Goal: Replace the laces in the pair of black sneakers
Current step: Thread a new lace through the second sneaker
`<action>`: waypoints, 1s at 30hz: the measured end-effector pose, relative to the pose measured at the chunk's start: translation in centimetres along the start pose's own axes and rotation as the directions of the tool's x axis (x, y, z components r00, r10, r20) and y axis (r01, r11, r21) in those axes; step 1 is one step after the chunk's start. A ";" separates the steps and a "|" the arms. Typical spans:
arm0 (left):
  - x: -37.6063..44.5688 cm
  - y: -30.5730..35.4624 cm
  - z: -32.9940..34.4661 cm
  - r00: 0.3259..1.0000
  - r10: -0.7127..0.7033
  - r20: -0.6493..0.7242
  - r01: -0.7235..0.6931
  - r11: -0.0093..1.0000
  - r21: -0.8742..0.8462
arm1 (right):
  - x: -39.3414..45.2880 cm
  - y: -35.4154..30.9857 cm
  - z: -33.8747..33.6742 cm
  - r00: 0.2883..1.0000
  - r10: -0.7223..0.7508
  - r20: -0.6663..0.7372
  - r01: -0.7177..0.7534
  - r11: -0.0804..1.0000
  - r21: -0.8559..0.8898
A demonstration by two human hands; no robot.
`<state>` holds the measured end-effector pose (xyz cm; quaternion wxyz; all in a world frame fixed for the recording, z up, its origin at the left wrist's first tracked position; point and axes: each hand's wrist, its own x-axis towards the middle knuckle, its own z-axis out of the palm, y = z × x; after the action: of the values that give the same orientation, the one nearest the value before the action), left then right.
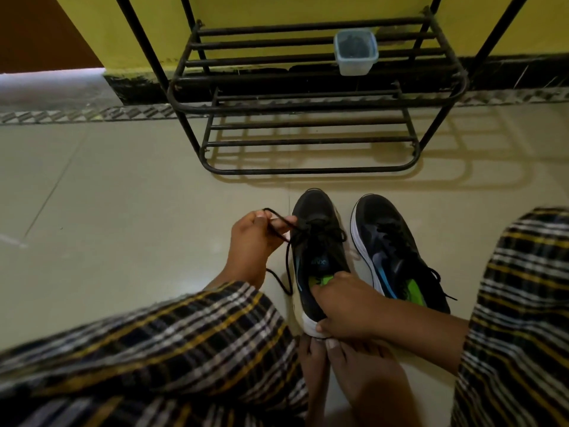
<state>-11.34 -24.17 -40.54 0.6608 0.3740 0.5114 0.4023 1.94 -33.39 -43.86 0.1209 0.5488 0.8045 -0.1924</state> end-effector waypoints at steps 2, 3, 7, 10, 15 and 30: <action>0.0 0.4 0.0 0.999 -0.045 -0.021 0.040 0.977 -0.212 | -0.1 0.1 0.0 1.000 0.003 -0.013 -0.003 1.000 0.008; 0.1 0.3 -0.1 0.997 -0.066 -0.040 0.054 0.969 -0.243 | -0.2 0.1 0.0 1.000 0.006 -0.018 -0.005 1.000 0.016; 0.4 -0.7 -1.3 0.977 -0.178 -0.115 0.167 0.981 -0.099 | -0.3 0.2 -0.1 1.000 0.018 -0.013 -0.017 0.999 0.038; 0.0 -3.0 -2.1 0.894 -0.438 -0.099 0.442 0.896 0.028 | -0.4 0.1 -0.4 1.000 0.018 -0.005 -0.018 0.999 0.050; -1.0 -6.5 -2.3 0.870 -0.458 -0.183 0.489 0.753 0.440 | -0.4 -0.2 -0.8 1.000 0.026 0.006 -0.026 0.998 0.061; -4.8 -4.9 -3.2 0.961 -0.274 0.039 0.060 0.344 0.937 | -0.4 0.1 -0.7 1.000 0.005 -0.004 -0.005 0.999 0.038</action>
<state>-14.49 -30.26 -43.83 0.4170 0.6627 0.6188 -0.0640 2.18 -33.42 -43.10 0.1094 0.5532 0.7997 -0.2061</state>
